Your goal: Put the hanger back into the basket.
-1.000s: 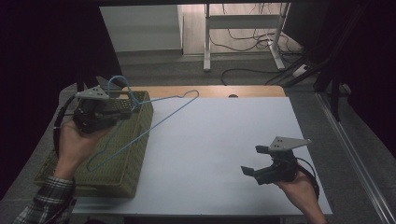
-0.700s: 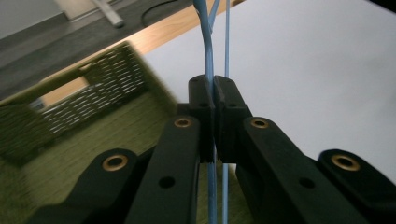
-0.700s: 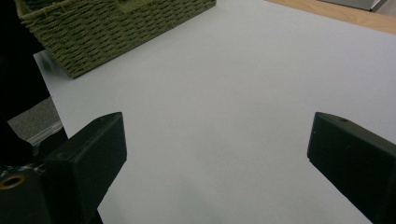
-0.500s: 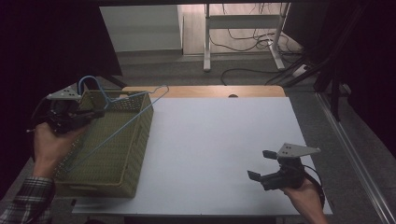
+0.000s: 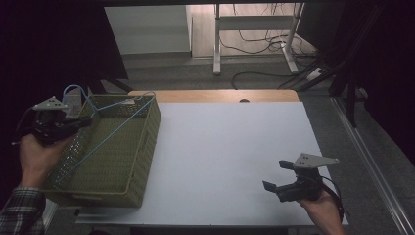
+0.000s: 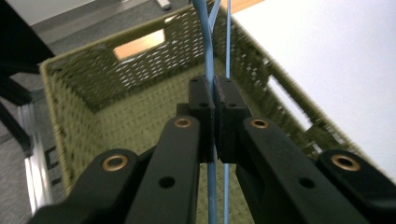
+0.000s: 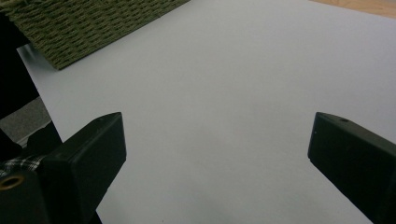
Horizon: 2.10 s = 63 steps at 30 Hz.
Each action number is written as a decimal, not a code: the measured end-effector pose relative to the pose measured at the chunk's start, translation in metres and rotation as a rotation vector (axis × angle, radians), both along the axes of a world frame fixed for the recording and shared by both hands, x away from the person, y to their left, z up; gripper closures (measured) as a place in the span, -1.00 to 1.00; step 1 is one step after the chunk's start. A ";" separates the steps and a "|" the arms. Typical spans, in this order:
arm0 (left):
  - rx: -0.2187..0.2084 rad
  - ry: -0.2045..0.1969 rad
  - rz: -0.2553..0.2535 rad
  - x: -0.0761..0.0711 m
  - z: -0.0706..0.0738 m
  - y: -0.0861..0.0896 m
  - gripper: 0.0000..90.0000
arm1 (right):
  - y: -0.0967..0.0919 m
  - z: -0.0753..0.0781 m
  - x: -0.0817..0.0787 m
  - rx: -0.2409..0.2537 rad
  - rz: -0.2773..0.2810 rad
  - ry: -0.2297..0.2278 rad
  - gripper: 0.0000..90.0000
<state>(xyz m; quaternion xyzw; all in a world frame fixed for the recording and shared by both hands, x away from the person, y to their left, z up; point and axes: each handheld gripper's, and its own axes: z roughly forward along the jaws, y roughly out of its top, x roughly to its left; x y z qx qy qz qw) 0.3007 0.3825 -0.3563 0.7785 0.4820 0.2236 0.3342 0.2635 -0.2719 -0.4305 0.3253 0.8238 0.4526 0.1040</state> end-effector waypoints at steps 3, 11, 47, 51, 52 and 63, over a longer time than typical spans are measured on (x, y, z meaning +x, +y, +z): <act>-0.002 0.003 0.010 -0.001 -0.007 0.007 0.95 | -0.002 -0.001 -0.001 0.001 -0.005 -0.001 -0.91; 0.005 0.035 0.023 0.005 -0.035 0.009 0.95 | -0.007 -0.001 -0.004 0.011 -0.020 -0.012 -0.92; -0.214 -0.002 -0.080 -0.031 -0.065 -0.039 -0.55 | -0.005 -0.007 -0.010 -0.035 -0.064 0.016 -0.97; -0.227 -0.035 -0.158 -0.050 -0.061 -0.062 -0.68 | -0.004 -0.007 -0.012 -0.032 -0.064 0.022 -0.98; -0.235 -0.036 -0.173 -0.053 -0.061 -0.066 -0.70 | -0.004 -0.007 -0.012 -0.031 -0.064 0.023 -0.99; -0.246 -0.021 -0.302 -0.089 -0.081 -0.105 -0.90 | -0.007 -0.011 -0.012 -0.027 -0.070 0.040 -0.99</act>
